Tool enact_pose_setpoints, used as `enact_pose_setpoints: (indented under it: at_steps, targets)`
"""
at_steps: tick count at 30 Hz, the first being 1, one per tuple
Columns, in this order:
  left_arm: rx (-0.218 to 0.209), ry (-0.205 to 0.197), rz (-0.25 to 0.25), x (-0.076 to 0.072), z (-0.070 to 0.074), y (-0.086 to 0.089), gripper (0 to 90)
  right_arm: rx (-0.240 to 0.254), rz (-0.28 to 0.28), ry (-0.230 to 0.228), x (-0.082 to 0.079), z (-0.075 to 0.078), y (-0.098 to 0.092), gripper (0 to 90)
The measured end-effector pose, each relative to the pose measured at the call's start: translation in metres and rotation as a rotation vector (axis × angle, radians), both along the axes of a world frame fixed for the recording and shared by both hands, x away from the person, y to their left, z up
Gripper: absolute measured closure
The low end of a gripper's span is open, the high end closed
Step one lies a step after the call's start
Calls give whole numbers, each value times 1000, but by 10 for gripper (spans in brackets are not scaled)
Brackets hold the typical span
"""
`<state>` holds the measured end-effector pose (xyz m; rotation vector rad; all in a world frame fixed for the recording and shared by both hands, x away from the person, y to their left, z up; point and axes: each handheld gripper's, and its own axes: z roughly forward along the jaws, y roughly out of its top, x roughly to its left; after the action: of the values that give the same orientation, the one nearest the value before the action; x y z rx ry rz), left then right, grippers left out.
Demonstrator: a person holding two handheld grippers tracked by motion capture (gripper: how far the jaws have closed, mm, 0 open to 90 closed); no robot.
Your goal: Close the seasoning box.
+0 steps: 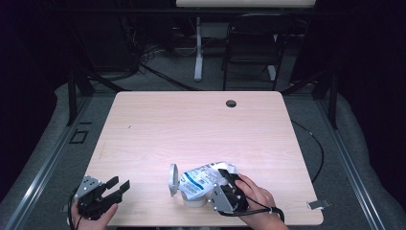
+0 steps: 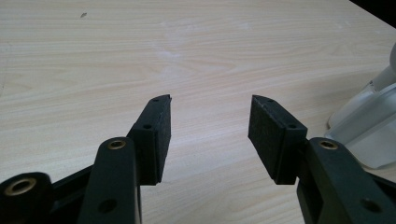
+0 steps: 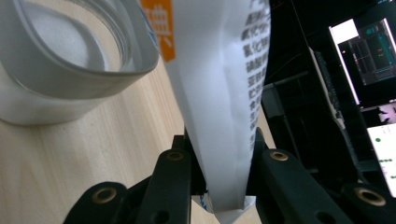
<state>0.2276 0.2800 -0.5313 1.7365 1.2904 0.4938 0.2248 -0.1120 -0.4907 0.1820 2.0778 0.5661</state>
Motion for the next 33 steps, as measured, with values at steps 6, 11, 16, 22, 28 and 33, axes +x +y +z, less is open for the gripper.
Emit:
enact_pose_setpoints:
  at_steps: [6,11,16,22,28,33]
  targets:
    - [-4,-1,2,0,-1,0,495,50,-5,32,0,0,1,790]
    - [-4,-1,3,0,-1,0,495,110,-9,65,2,1,0,791]
    - [-2,1,2,1,-1,0,495,169,-17,91,5,4,-4,792]
    - [-1,1,3,1,-1,0,495,245,-28,126,8,6,-8,795]
    - [-2,-1,2,0,-1,0,495,326,-35,172,12,6,-12,798]
    - [-1,1,1,0,-1,0,495,379,-41,197,14,7,-14,801]
